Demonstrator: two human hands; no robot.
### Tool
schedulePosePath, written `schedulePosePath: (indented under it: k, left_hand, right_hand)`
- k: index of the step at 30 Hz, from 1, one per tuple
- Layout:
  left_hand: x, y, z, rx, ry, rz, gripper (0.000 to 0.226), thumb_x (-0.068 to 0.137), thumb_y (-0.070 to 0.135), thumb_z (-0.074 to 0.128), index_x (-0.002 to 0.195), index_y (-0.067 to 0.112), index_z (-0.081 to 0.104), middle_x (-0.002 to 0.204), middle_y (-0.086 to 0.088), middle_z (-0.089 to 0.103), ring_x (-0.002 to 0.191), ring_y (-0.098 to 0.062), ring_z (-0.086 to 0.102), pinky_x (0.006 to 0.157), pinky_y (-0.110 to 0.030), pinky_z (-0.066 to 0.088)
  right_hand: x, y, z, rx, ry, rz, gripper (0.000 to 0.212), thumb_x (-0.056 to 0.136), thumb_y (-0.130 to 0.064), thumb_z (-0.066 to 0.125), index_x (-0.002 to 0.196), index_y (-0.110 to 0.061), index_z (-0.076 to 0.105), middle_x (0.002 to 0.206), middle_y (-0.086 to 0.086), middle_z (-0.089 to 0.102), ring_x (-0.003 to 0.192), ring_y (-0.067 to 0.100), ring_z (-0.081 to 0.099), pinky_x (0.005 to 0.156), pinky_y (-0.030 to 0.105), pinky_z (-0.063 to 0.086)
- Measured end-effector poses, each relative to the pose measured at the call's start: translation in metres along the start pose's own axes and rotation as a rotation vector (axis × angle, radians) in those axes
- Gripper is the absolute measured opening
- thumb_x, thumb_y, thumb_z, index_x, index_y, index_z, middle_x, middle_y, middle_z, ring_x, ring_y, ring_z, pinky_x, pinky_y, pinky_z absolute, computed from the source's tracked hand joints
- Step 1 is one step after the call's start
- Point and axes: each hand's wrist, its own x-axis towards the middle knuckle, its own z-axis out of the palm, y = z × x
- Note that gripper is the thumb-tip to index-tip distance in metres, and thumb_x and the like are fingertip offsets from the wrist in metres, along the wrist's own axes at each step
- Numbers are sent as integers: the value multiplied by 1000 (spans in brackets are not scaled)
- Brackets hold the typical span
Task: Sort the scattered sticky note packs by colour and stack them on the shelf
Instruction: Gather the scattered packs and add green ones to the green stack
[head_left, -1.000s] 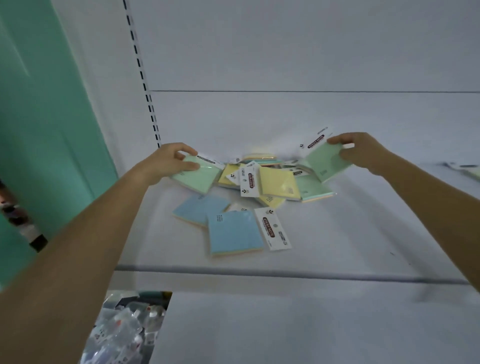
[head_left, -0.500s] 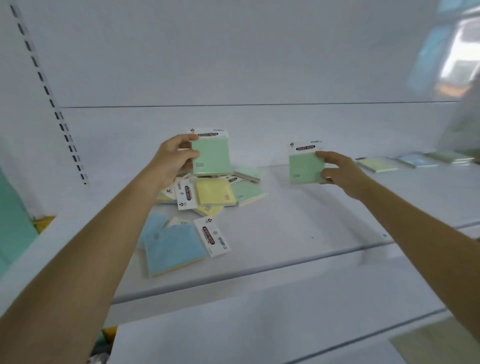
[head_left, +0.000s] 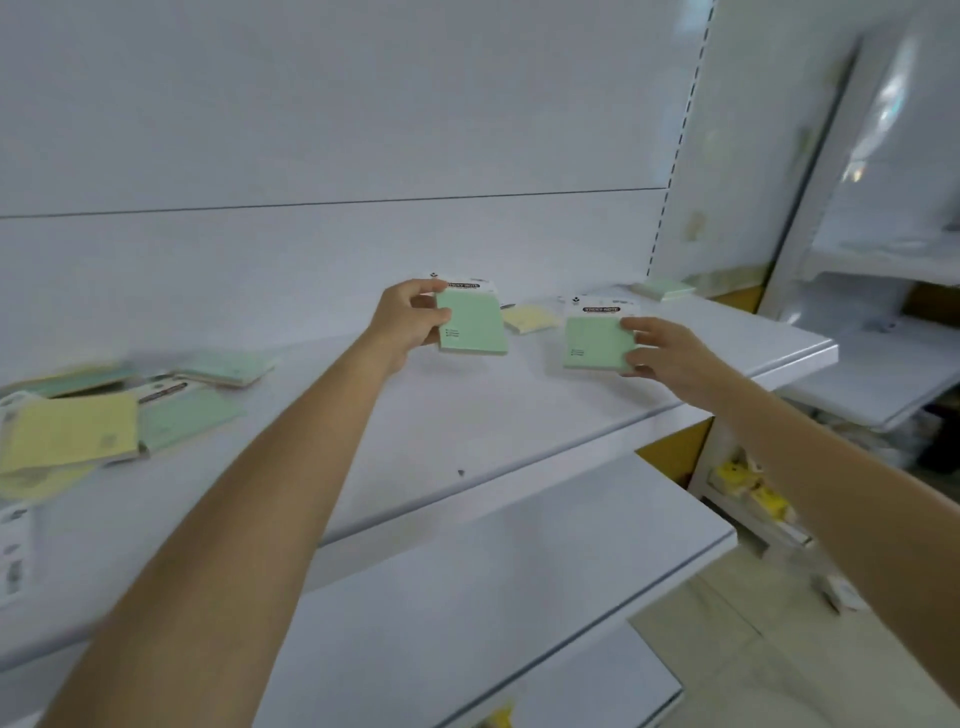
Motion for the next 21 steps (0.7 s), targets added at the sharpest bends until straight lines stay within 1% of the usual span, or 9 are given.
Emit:
schedulePosePath:
  k: [3, 4, 6, 8, 10, 11, 14, 18, 21]
  left_hand:
    - [15, -6, 66, 6, -13, -17, 42, 86, -8, 54, 126, 2, 51, 78, 2, 45, 93, -23, 54, 76, -30, 53]
    - [20, -7, 84, 4, -11, -19, 42, 86, -8, 53, 127, 2, 51, 77, 2, 45, 93, -24, 53, 82, -31, 50]
    - [31, -9, 115, 3, -2, -30, 43, 86, -9, 52, 128, 1, 50, 76, 1, 45, 92, -24, 53, 85, -31, 48]
    - [44, -8, 140, 8, 9, -40, 44, 86, -9, 52, 129, 1, 49, 76, 1, 45, 92, -24, 53, 82, -31, 50]
    - [61, -6, 163, 16, 31, -32, 44, 86, -9, 53, 129, 1, 49, 77, 1, 46, 92, -25, 52, 73, -28, 53]
    - [71, -4, 173, 22, 43, -24, 45, 85, -9, 53, 129, 1, 50, 77, 1, 46, 92, -25, 53, 73, -27, 53]
    - [103, 0, 202, 37, 63, -8, 45, 85, -9, 53, 129, 1, 50, 81, -2, 48, 92, -24, 53, 81, -33, 53]
    - [148, -4, 236, 38, 76, 13, 44, 85, -8, 52, 128, 3, 52, 78, 3, 45, 93, -23, 51, 72, -24, 51]
    - [177, -10, 260, 44, 62, -5, 44, 85, -8, 53, 127, 3, 52, 77, 4, 45, 92, -24, 51, 74, -25, 51]
  right_hand:
    - [10, 16, -47, -5, -9, 7, 49, 86, 13, 46, 133, -1, 41, 130, 19, 46, 109, 30, 53, 64, 16, 57]
    - [14, 20, -60, -17, -9, 7, 49, 87, 13, 45, 133, -1, 41, 131, 19, 46, 107, 28, 53, 67, 18, 57]
    - [24, 28, -85, -53, -9, 12, 49, 88, 12, 44, 134, -2, 41, 136, 17, 45, 105, 23, 51, 84, 26, 54]
    - [37, 36, -107, -78, -10, 19, 49, 88, 11, 44, 135, -4, 41, 138, 14, 45, 106, 20, 50, 96, 32, 46]
    - [55, 44, -128, -83, -11, 16, 49, 89, 10, 43, 136, -4, 41, 139, 12, 45, 108, 20, 50, 96, 31, 45]
    - [64, 48, -137, -81, -10, 15, 49, 89, 10, 43, 136, -4, 40, 139, 12, 45, 109, 20, 50, 96, 31, 45]
    - [96, 59, -163, -70, 11, 22, 46, 89, 9, 43, 133, -3, 43, 139, 13, 45, 112, 24, 51, 99, 35, 46]
    - [136, 69, -197, -55, 61, 30, 44, 89, 8, 45, 131, -3, 46, 138, 16, 44, 111, 26, 51, 94, 35, 48]
    - [166, 69, -221, -9, 104, 48, 43, 89, 10, 44, 132, 1, 44, 137, 18, 44, 108, 26, 50, 94, 36, 46]
